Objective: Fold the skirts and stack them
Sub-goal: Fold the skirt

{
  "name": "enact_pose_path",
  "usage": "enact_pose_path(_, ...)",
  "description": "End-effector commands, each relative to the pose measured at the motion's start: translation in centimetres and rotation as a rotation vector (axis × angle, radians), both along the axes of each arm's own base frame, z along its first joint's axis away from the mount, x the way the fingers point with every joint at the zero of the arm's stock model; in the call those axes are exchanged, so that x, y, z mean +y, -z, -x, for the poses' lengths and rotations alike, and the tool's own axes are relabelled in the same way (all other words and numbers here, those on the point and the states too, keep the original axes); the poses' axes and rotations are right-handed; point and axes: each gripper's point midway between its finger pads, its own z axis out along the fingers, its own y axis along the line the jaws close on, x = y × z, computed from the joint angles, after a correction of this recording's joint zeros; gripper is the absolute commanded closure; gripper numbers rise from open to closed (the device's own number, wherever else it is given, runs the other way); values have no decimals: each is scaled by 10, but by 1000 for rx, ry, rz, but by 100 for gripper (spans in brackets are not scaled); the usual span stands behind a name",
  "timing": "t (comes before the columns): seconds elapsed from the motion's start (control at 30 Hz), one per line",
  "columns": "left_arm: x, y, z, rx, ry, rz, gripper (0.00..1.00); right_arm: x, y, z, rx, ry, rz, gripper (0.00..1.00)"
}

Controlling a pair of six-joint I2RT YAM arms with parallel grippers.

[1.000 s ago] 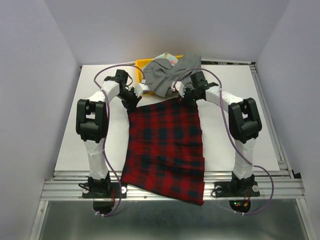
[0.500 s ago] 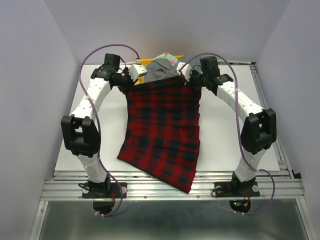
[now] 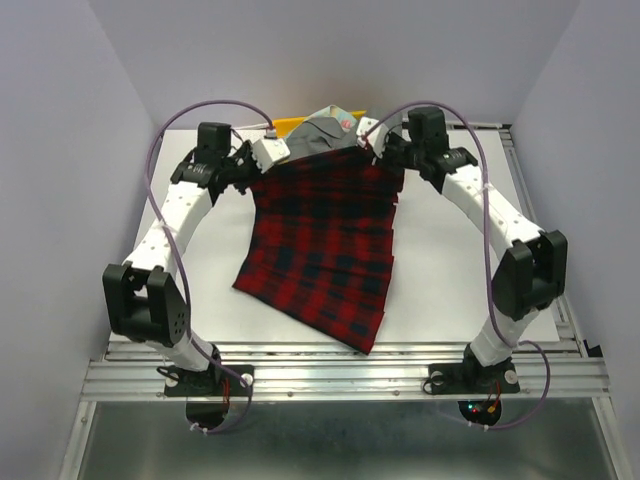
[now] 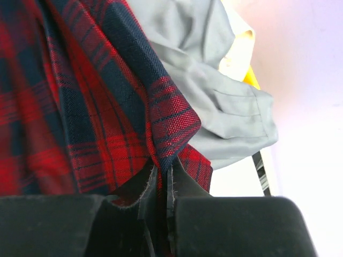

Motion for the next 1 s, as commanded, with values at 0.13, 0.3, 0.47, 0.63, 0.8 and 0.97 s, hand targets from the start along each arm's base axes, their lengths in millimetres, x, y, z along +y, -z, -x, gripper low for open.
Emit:
enact_pose_path(0.13,21,1,53,-88,127,-149,100,-8,17,98,-33,-72,126,99)
enact_pose_path(0.3,27,37,95,-58,232,-233,100,3,52,148,77,-136,169,99)
enact_pose_path(0.47,37,97,132,51,276,-295,100,14,96,187,165,-177,215,99)
enact_pose_path(0.63,37,129,154,96,293,-296,100,16,134,200,207,-172,251,99)
enact_pose_path(0.8,37,154,161,161,269,-301,100,18,142,192,235,-128,249,99)
enact_pose_path(0.97,30,142,139,153,208,-253,100,24,123,167,187,-60,247,99)
